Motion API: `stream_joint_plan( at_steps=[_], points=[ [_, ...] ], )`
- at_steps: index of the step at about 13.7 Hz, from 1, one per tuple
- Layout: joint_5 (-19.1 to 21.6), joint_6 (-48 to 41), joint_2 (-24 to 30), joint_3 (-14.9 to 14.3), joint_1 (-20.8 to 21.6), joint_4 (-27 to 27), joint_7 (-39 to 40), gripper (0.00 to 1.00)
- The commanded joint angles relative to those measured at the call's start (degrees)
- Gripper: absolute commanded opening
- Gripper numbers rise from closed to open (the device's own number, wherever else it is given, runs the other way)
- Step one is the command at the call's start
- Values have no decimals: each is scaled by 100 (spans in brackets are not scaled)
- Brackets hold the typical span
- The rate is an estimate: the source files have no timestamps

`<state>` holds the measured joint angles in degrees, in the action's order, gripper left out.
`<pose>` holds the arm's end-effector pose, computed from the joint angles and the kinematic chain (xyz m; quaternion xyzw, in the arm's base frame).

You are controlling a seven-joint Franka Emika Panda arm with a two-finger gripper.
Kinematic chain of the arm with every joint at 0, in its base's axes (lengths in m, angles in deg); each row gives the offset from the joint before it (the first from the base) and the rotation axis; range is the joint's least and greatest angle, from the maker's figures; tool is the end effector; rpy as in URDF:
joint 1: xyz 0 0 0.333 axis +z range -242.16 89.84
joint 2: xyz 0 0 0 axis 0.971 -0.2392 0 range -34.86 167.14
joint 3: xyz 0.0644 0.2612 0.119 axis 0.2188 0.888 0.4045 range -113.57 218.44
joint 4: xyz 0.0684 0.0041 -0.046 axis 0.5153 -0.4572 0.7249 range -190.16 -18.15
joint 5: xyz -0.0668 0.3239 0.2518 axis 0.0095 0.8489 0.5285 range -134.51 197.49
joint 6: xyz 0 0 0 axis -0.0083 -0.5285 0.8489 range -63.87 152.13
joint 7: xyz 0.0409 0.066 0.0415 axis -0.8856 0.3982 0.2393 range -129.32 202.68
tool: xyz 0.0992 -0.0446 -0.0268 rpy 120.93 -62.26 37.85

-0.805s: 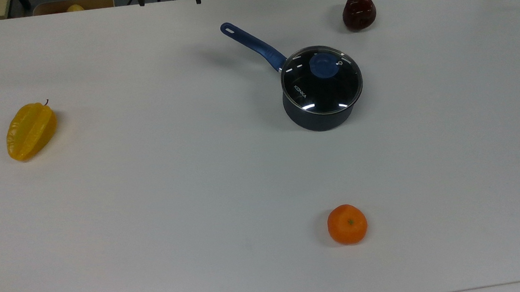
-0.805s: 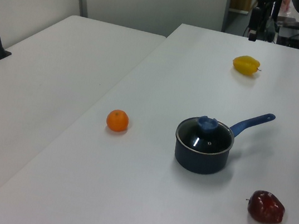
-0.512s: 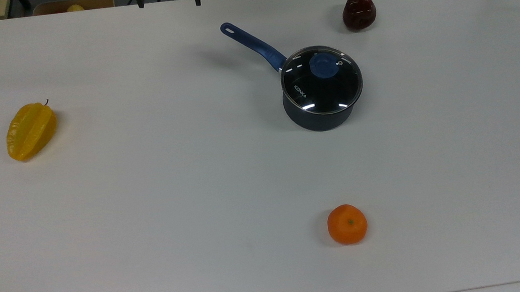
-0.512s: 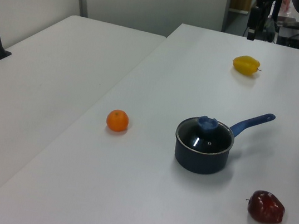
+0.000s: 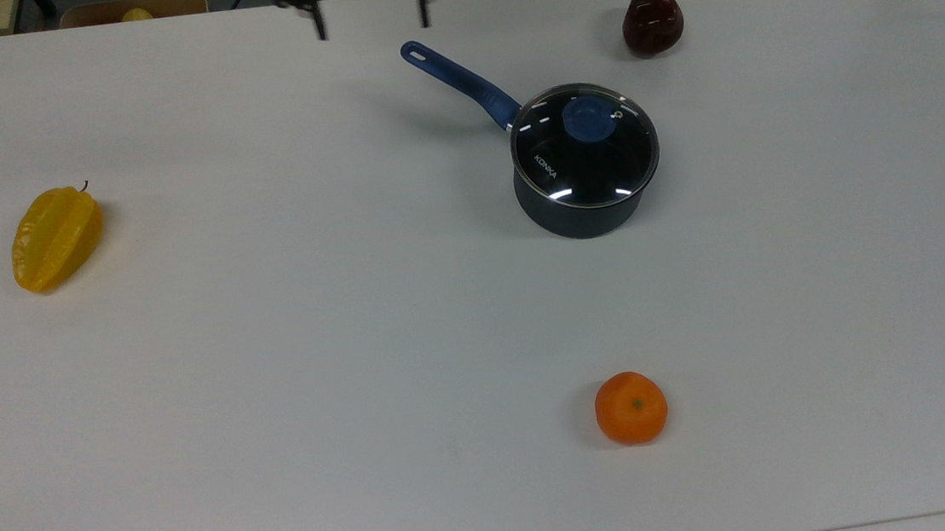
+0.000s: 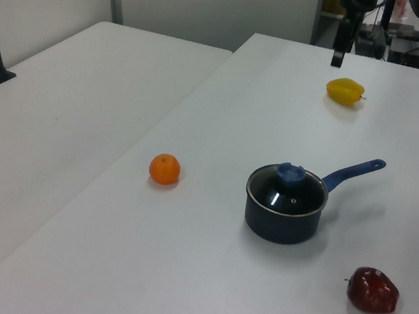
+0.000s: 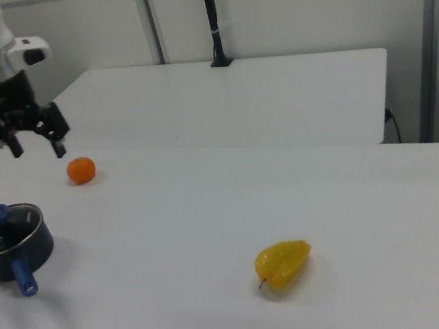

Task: Open lid
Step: 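Move the gripper from rest toward the saucepan lid, then lower the gripper onto the blue lid knob and close on it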

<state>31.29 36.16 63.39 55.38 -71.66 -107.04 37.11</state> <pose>0.5996 0.0773 0.5584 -0.9972 -0.0688 -0.0296 0.0013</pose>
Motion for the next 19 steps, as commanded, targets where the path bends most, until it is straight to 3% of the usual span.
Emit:
stream_joint_plan(
  at_steps=[1, 3, 5, 10, 15, 17, 19],
  points=[
    [90, 511, 81, 775, 33, -536, -34, 100],
    [90, 757, 64, 954, 225, -765, -287, 100],
    [81, 1292, -15, 954, 560, -1073, -727, 100],
    [64, 2742, -278, 963, 806, -1724, -913, 100],
    [-68, 3034, -542, 963, 956, -1838, -1088, 100],
    [-392, 3078, -656, 963, 965, -1838, -1386, 100],
    [-472, 3096, -674, 963, 965, -1830, -1432, 93]
  ],
)
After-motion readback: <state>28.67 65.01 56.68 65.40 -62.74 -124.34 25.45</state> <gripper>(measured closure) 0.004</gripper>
